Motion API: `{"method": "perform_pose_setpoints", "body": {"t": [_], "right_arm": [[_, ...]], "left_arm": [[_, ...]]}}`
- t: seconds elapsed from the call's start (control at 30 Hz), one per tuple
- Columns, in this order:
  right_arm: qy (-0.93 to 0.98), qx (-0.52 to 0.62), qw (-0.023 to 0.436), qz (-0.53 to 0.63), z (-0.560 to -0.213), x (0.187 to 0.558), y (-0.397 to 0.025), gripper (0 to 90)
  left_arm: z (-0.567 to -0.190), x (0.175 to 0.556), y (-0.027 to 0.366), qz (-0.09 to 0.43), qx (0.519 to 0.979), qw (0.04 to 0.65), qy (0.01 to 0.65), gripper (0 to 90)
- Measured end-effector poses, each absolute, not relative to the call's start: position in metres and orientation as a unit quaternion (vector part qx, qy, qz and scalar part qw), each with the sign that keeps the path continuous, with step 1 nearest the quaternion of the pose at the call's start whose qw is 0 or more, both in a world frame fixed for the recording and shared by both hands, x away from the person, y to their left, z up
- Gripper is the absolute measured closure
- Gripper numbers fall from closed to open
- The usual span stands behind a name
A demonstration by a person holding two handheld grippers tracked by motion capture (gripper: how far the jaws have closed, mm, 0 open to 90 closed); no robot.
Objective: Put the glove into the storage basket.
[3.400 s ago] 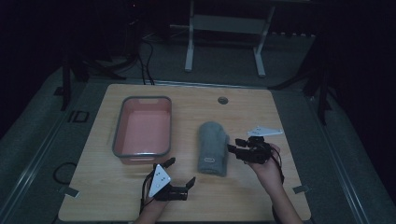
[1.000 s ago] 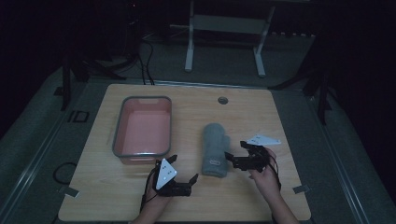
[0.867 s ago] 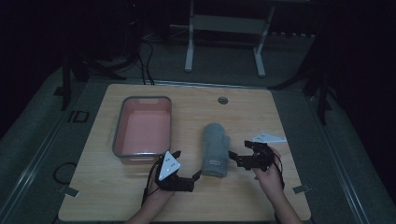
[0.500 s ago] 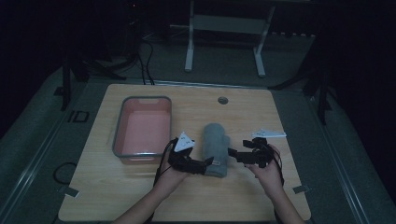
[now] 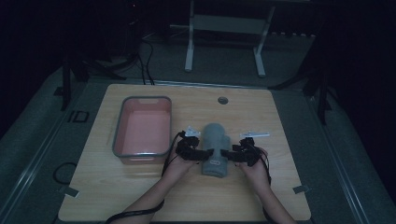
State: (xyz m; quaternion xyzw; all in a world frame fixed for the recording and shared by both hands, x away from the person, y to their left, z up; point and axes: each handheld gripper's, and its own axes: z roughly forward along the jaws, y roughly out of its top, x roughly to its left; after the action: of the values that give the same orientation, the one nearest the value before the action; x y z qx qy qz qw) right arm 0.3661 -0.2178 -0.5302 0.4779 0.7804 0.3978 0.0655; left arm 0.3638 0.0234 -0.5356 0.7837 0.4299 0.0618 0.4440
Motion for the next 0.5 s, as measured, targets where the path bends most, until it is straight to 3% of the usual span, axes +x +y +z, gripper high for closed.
{"method": "perform_pose_setpoints", "body": {"t": [0.27, 0.5], "right_arm": [[0.786, 0.489, 0.029, 0.377, -0.543, 0.374, -0.219, 30.3], [0.788, 0.479, 0.0, 0.386, -0.548, 0.378, -0.218, 40.4]], "left_arm": [[-0.55, 0.372, 0.021, 0.023, 0.785, 0.428, 0.447, 19.9], [-0.558, 0.377, 0.021, 0.005, 0.787, 0.425, 0.447, 19.3]]}}
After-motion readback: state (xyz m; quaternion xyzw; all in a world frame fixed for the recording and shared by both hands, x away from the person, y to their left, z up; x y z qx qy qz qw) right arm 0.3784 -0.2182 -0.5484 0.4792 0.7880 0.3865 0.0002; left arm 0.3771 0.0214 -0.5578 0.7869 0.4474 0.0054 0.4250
